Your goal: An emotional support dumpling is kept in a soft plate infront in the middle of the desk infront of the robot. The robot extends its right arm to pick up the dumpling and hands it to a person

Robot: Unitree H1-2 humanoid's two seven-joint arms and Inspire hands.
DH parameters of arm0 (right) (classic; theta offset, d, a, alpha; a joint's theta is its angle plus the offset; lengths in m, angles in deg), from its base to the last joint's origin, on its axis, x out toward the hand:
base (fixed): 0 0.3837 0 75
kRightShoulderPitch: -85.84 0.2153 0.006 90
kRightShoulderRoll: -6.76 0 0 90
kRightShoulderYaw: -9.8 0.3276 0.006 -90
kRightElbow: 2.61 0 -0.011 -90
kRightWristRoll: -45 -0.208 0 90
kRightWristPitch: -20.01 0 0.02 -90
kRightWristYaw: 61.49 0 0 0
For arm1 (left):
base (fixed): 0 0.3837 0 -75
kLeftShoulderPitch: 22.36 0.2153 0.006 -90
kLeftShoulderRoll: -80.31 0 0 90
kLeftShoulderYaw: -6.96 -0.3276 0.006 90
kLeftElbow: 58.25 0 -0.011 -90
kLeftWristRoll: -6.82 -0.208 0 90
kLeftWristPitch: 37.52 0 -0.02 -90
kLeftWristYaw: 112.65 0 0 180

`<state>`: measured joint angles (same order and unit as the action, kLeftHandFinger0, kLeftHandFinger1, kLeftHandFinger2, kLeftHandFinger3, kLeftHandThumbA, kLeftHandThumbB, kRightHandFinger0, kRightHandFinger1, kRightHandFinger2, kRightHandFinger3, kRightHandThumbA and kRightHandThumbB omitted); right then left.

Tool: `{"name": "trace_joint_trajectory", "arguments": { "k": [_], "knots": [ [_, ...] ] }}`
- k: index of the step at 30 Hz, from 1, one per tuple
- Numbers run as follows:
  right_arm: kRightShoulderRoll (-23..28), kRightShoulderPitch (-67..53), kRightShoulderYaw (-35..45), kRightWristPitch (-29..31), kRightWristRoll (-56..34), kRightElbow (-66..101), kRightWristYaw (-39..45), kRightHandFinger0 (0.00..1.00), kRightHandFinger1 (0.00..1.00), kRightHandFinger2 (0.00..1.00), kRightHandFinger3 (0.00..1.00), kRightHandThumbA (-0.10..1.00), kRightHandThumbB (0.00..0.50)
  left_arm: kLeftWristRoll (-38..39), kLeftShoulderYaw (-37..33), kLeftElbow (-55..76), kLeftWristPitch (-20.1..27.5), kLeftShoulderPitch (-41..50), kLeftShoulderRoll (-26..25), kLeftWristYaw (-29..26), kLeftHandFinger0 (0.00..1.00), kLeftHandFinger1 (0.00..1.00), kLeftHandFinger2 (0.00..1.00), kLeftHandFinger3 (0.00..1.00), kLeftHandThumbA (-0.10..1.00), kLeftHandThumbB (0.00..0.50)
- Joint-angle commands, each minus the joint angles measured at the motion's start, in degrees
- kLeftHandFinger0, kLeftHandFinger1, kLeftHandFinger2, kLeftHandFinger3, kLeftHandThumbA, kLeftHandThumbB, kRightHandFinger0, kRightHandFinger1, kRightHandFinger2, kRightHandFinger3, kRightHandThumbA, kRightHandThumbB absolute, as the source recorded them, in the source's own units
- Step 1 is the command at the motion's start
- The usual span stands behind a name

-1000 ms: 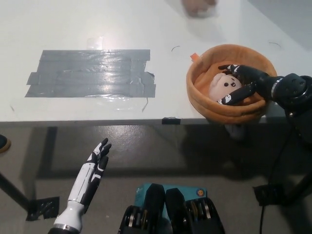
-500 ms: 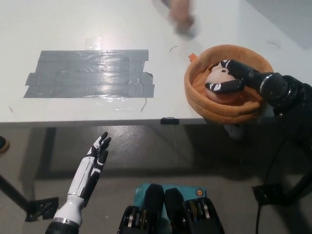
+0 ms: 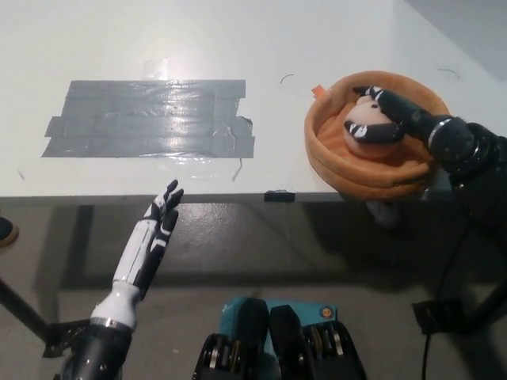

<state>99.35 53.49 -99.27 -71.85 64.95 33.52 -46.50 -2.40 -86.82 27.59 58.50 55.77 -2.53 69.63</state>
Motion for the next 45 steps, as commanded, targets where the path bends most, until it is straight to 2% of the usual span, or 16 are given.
{"name": "trace_joint_trajectory", "arguments": {
  "k": [1, 8, 16, 19, 21, 26, 29, 33, 34, 35, 36, 37, 38, 40, 41, 45],
  "knots": [
    [2.40, 5.45, 3.76, 2.94, -0.49, 4.17, -5.45, 0.30, 0.72, 1.00, 1.00, -0.10, 0.122, 0.35, 0.36, 0.46, 1.09, -1.95, -0.54, 0.22, 1.00, 1.00, 1.00, 1.00, 1.00, 0.032],
    [2.64, 4.62, 9.45, 5.02, -2.91, 12.74, -6.54, 0.24, 0.68, 0.95, 0.97, -0.10, 0.118, 0.08, 0.16, 0.54, 0.82, -2.26, -0.58, 0.33, 1.00, 1.00, 1.00, 1.00, 1.00, 0.048],
    [1.38, 3.75, 14.25, 2.09, -4.65, 24.51, -6.33, 0.27, 0.74, 1.00, 1.00, -0.10, 0.135, 0.90, 0.37, 0.27, 1.10, -2.22, -0.36, 0.52, 1.00, 1.00, 1.00, 1.00, 1.00, 0.027],
    [1.46, 3.72, 14.05, 2.11, -2.99, 28.85, -6.88, 0.27, 0.73, 1.00, 1.00, -0.10, 0.149, 0.80, 0.38, -0.03, 1.57, -2.24, -0.36, 0.42, 1.00, 1.00, 1.00, 1.00, 1.00, 0.028],
    [1.11, 4.09, 14.11, 3.85, -2.45, 32.08, -7.93, 0.22, 0.67, 0.94, 0.94, -0.10, 0.168, 0.88, 0.38, 0.07, 1.48, -2.21, -0.31, 0.49, 1.00, 1.00, 1.00, 1.00, 1.00, 0.028],
    [-0.29, 4.06, 13.02, -2.77, -0.38, 42.26, -6.40, 0.24, 0.66, 0.98, 1.00, -0.10, 0.176, 0.63, 0.16, 0.28, 1.71, -1.34, -0.53, 0.73, 1.00, 1.00, 1.00, 1.00, 1.00, 0.025],
    [-2.20, 5.28, 12.23, -5.03, -1.41, 44.10, -4.84, 0.24, 0.66, 0.98, 1.00, -0.10, 0.151, 1.21, 0.14, 0.28, 1.42, -1.24, -0.47, 1.14, 1.00, 1.00, 1.00, 1.00, 1.00, 0.026],
    [-4.19, 6.76, 11.58, -2.58, -2.87, 40.54, -4.75, 0.18, 0.62, 0.93, 0.99, -0.10, 0.161, 1.07, -0.06, 1.15, 0.28, -0.50, -0.26, 1.36, 1.00, 1.00, 1.00, 1.00, 1.00, 0.033],
    [-4.78, 7.38, 11.11, -1.29, -2.45, 38.96, -5.20, 0.22, 0.64, 0.96, 0.99, -0.10, 0.163, 1.51, -0.01, 1.23, -0.16, -0.38, -0.14, 1.60, 1.00, 1.00, 1.00, 1.00, 1.00, 0.043],
    [-5.11, 7.81, 10.78, -1.19, -1.91, 38.06, -5.49, 0.37, 0.65, 1.00, 1.00, -0.10, 0.164, 1.40, -0.07, 1.38, -0.45, -0.32, -0.08, 1.67, 1.00, 1.00, 1.00, 1.00, 1.00, 0.045],
    [-5.31, 8.29, 10.12, -0.72, -0.70, 37.01, -6.18, 0.82, 0.74, 0.98, 0.99, -0.10, 0.168, 1.29, -0.11, 1.50, -0.59, -0.27, -0.07, 1.72, 1.00, 1.00, 1.00, 1.00, 1.00, 0.044],
    [-5.41, 8.56, 9.74, -0.54, -0.04, 36.40, -6.54, 0.97, 0.71, 1.00, 0.99, -0.10, 0.159, 1.26, -0.13, 1.61, -0.70, -0.24, -0.07, 1.77, 1.00, 1.00, 1.00, 1.00, 1.00, 0.044],
    [-5.51, 8.80, 9.50, -0.51, 0.27, 35.90, -6.70, 0.95, 0.68, 1.00, 0.99, -0.10, 0.157, 1.29, -0.13, 1.64, -0.77, -0.24, -0.07, 1.80, 1.00, 1.00, 1.00, 1.00, 1.00, 0.045],
    [-6.16, 9.54, 9.43, -0.45, -0.43, 34.39, -6.46, 0.32, 0.53, 1.00, 1.00, -0.10, 0.154, 0.70, -0.29, 1.67, -0.47, -0.34, -0.30, 1.71, 1.00, 1.00, 1.00, 1.00, 1.00, 0.041],
    [-6.53, 9.88, 9.30, -0.82, -0.52, 33.85, -6.36, 0.04, 0.45, 0.94, 0.99, -0.10, 0.159, 0.65, -0.29, 1.69, -0.49, -0.37, -0.29, 1.71, 1.00, 1.00, 1.00, 1.00, 1.00, 0.040],
    [-7.23, 10.73, 8.38, -1.89, 0.23, 32.52, -6.06, 0.00, 0.44, 0.89, 1.00, -0.10, 0.151, 0.64, -0.22, 1.42, 0.29, -0.47, -0.44, 1.71, 1.00, 1.00, 1.00, 1.00, 0.99, 0.031]
  ]
}}
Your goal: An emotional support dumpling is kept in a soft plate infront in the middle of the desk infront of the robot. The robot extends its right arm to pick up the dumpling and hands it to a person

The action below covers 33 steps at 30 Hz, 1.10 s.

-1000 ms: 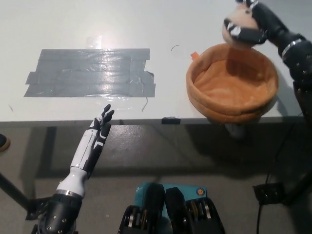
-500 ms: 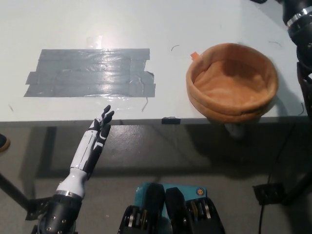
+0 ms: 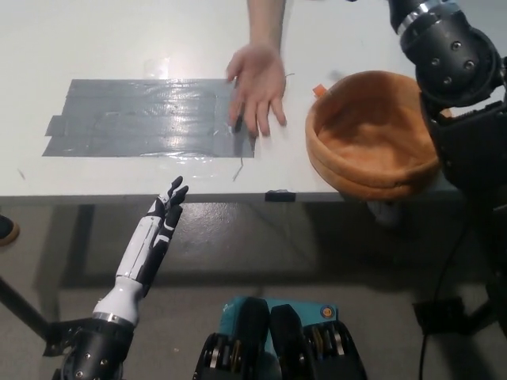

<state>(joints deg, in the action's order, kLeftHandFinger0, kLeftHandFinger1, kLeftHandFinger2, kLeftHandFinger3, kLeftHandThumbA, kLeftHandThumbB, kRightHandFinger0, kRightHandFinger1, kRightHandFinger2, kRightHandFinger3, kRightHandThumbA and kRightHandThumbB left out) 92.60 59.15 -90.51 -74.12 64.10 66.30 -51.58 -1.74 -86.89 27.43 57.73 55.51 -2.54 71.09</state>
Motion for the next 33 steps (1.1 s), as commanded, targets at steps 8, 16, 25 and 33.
{"name": "trace_joint_trajectory", "arguments": {
  "k": [8, 16, 25, 33],
  "knots": [
    [-0.92, 5.54, -1.24, 2.43, 1.77, -3.62, -2.07, 0.03, 0.49, 0.87, 0.95, -0.10, 0.166, -1.08, -0.48, 1.76, 0.50, -0.32, -0.59, 0.07, 1.00, 1.00, 1.00, 1.00, 0.97, 0.021],
    [-1.50, 5.87, -2.21, 3.42, 3.53, -8.15, -4.12, 0.04, 0.51, 0.91, 0.99, -0.10, 0.169, -1.61, -0.71, 2.32, -0.63, 0.25, -0.56, 0.13, 1.00, 1.00, 1.00, 1.00, 0.95, 0.002],
    [-6.79, 8.68, -5.97, 9.00, 5.79, -28.09, -9.83, 0.01, 0.52, 0.93, 0.87, -0.10, 0.174, -2.52, -1.01, 2.32, 0.97, 2.29, -0.01, -0.74, 1.00, 1.00, 1.00, 1.00, 0.91, 0.000],
    [-10.64, 11.07, -8.66, 16.50, 6.86, -45.27, -17.53, 0.01, 0.50, 0.95, 0.92, -0.10, 0.174, -1.96, -1.04, 2.62, 0.98, 2.33, 0.06, -0.30, 1.00, 1.00, 1.00, 1.00, 0.90, 0.003]
  ]
}}
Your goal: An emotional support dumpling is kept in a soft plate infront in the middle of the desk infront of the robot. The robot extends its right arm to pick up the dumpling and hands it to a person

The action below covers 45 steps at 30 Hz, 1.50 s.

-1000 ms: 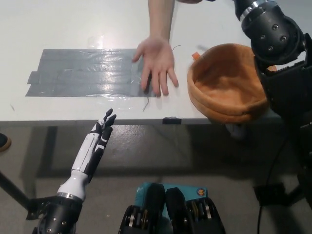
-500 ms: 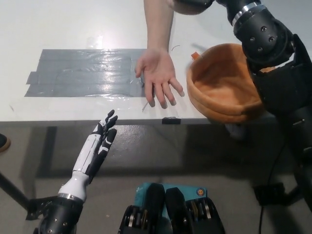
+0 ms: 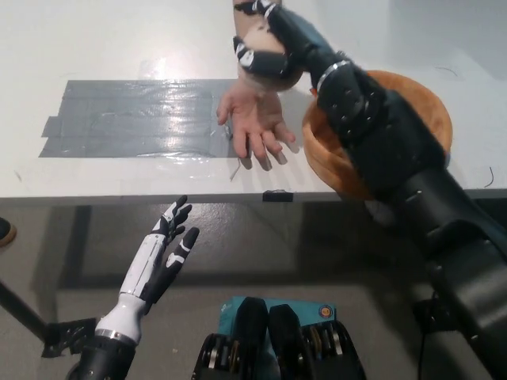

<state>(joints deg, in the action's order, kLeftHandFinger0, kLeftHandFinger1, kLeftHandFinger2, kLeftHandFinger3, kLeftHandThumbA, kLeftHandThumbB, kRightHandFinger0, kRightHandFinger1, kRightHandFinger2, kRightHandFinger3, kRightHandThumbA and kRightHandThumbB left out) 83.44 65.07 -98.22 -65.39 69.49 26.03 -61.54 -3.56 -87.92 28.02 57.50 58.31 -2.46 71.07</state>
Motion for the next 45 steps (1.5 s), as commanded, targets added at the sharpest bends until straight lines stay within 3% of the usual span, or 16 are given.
{"name": "trace_joint_trajectory", "arguments": {
  "k": [1, 2, 3, 4, 5, 6, 7, 14, 24, 29, 33, 38, 40, 41, 45],
  "knots": [
    [-2.03, 5.06, -0.98, 8.27, 1.39, -6.61, -8.59, 0.02, 0.52, 0.95, 0.89, -0.10, 0.187, -0.16, 0.01, 2.17, 1.08, -0.36, -0.04, -0.29, 1.00, 1.00, 1.00, 1.00, 0.90, 0.011],
    [-2.49, 5.04, -1.04, 8.61, 1.37, -7.93, -9.59, 0.02, 0.53, 0.96, 0.88, -0.10, 0.184, -0.22, 0.05, 2.32, 0.94, -0.21, -0.05, -0.32, 1.00, 1.00, 1.00, 1.00, 0.90, 0.012],
    [-2.96, 5.10, -1.22, 7.29, 1.48, -9.10, -9.96, 0.15, 0.64, 1.00, 0.97, -0.10, 0.240, -0.32, 0.02, 2.37, 0.87, -0.19, -0.05, -0.32, 1.00, 1.00, 1.00, 1.00, 0.90, 0.013],
    [-3.19, 5.66, -1.99, 4.30, 1.65, -10.77, -6.48, 0.92, 1.00, 1.00, 1.00, 0.26, 0.305, -0.44, -0.04, 2.32, 0.83, -0.45, -0.19, -0.22, 1.00, 1.00, 1.00, 1.00, 0.90, 0.010],
    [-3.17, 5.89, -2.50, 3.79, 1.86, -11.36, -5.22, 1.00, 1.00, 1.00, 1.00, 0.38, 0.320, -0.44, -0.03, 2.34, 0.77, -0.48, -0.20, -0.20, 1.00, 1.00, 1.00, 1.00, 0.90, 0.009],
    [-3.12, 6.37, -4.99, 0.94, 3.80, -12.71, -1.90, 1.00, 1.00, 1.00, 1.00, 0.61, 0.437, -0.62, -0.07, 2.49, 0.60, -0.47, -0.22, -0.22, 1.00, 1.00, 1.00, 1.00, 0.90, 0.009],
    [-3.11, 6.16, -5.41, 0.83, 3.82, -13.23, -1.86, 1.00, 1.00, 1.00, 1.00, 0.74, 0.497, -0.86, -0.14, 2.45, 0.58, -0.48, -0.29, -0.24, 1.00, 1.00, 1.00, 1.00, 0.91, 0.006],
    [-1.49, 5.59, -4.33, 3.01, 1.86, -13.46, -5.62, 1.00, 1.00, 1.00, 1.00, 0.99, 0.500, -1.08, -0.11, 2.74, -0.36, -0.87, -0.39, -0.14, 1.00, 1.00, 1.00, 1.00, 0.91, 0.001],
    [1.74, 6.33, 1.13, 6.61, -0.68, -4.40, -11.77, 1.00, 1.00, 1.00, 1.00, 1.00, 0.500, -0.87, 0.02, 2.17, 0.20, -0.93, -0.52, -0.14, 1.00, 1.00, 1.00, 1.00, 0.90, 0.000],
    [4.01, 4.90, 4.34, 5.91, 0.00, 8.92, -13.07, 1.00, 1.00, 1.00, 1.00, 1.00, 0.454, -1.23, -0.02, 1.98, 0.36, -0.89, -0.34, -0.50, 1.00, 1.00, 1.00, 1.00, 0.89, 0.000],
    [6.89, -1.08, 8.79, 1.23, -3.42, 36.12, -6.32, 1.00, 1.00, 1.00, 1.00, 1.00, 0.463, -0.21, 0.34, 1.72, -0.11, -2.15, -0.34, -0.05, 1.00, 1.00, 1.00, 1.00, 0.89, 0.003],
    [8.47, -10.38, 9.90, -4.53, -6.66, 63.75, 0.04, 1.00, 1.00, 1.00, 1.00, 1.00, 0.378, 0.18, 0.82, 0.63, 0.42, -4.43, -0.73, -0.07, 1.00, 1.00, 1.00, 1.00, 0.88, 0.000],
    [9.58, -16.63, 9.05, -6.95, -6.52, 76.43, 2.36, 1.00, 1.00, 1.00, 1.00, 1.00, 0.380, -0.04, 1.02, -0.20, 0.86, -6.16, -0.92, -0.36, 1.00, 1.00, 1.00, 1.00, 0.88, 0.000],
    [9.69, -20.24, 8.69, -9.05, -6.90, 82.14, 3.47, 1.00, 1.00, 1.00, 1.00, 1.00, 0.405, -0.22, 1.08, -0.47, 0.96, -6.63, -0.98, -0.53, 1.00, 1.00, 1.00, 1.00, 0.89, 0.000],
    [10.12, -30.96, 7.38, -7.57, -10.07, 90.87, 3.63, 1.00, 1.00, 1.00, 1.00, 1.00, 0.356, -0.07, 1.43, -1.31, 1.71, -7.62, -1.09, -0.90, 1.00, 1.00, 1.00, 1.00, 0.90, 0.000]
  ]
}}
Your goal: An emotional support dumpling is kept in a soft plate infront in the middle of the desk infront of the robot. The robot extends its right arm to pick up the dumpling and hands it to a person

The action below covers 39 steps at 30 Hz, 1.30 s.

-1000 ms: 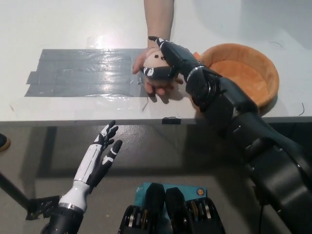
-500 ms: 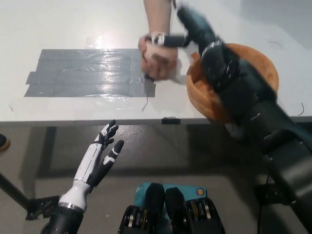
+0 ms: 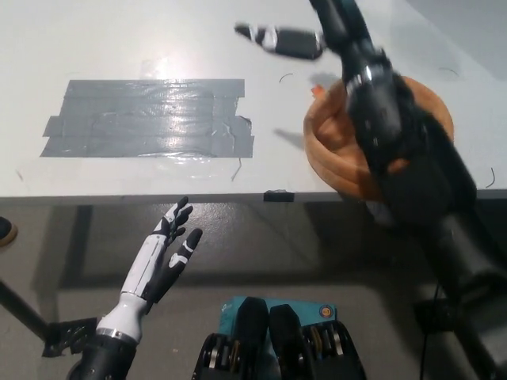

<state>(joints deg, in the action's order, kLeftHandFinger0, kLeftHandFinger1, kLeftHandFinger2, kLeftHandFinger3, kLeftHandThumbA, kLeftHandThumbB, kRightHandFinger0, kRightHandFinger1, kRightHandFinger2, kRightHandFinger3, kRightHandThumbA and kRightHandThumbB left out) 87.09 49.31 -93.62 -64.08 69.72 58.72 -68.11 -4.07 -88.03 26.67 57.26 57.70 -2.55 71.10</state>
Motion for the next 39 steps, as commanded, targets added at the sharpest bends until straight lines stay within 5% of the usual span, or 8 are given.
{"name": "trace_joint_trajectory", "arguments": {
  "k": [1, 8, 9, 12, 23, 39],
  "knots": [
    [6.36, -17.90, 2.63, -8.88, -11.04, 59.40, 9.98, 1.00, 1.00, 1.00, 1.00, 1.00, 0.366, 0.57, 1.56, -0.23, 2.05, -7.12, -0.90, -0.96, 1.00, 1.00, 1.00, 1.00, 0.90, 0.000],
    [5.43, -33.85, 1.08, 1.20, -13.29, 51.87, 7.07, 1.00, 1.00, 1.00, 1.00, 1.00, 0.290, 0.59, 1.07, 0.18, 1.46, -4.79, -0.63, -0.57, 1.00, 1.00, 1.00, 1.00, 0.91, 0.000],
    [5.37, -34.73, 1.04, 2.18, -13.32, 50.72, 6.89, 1.00, 1.00, 1.00, 1.00, 0.96, 0.242, 0.47, 0.98, 0.06, 1.75, -4.54, -0.64, -0.62, 1.00, 1.00, 1.00, 1.00, 0.91, 0.000],
    [4.58, -38.34, 1.02, 4.64, -13.06, 45.01, 6.23, 1.00, 1.00, 1.00, 1.00, 1.00, 0.295, 0.57, 0.58, -0.30, 2.04, -3.78, -0.71, -0.17, 1.00, 1.00, 1.00, 1.00, 0.91, 0.000],
    [3.93, -42.65, 2.33, 8.04, -13.67, 30.24, 6.16, 1.00, 1.00, 1.00, 1.00, 1.00, 0.233, 0.26, 0.04, 0.50, 2.28, -1.84, -0.41, -0.19, 1.00, 1.00, 1.00, 1.00, 0.92, 0.005],
    [4.04, -42.42, 2.85, 4.52, -17.52, 24.85, 11.51, 1.00, 1.00, 1.00, 1.00, 1.00, 0.247, 0.54, 0.06, -0.13, 2.48, -2.18, -0.45, -0.05, 1.00, 1.00, 1.00, 1.00, 0.91, 0.000]
  ]
}}
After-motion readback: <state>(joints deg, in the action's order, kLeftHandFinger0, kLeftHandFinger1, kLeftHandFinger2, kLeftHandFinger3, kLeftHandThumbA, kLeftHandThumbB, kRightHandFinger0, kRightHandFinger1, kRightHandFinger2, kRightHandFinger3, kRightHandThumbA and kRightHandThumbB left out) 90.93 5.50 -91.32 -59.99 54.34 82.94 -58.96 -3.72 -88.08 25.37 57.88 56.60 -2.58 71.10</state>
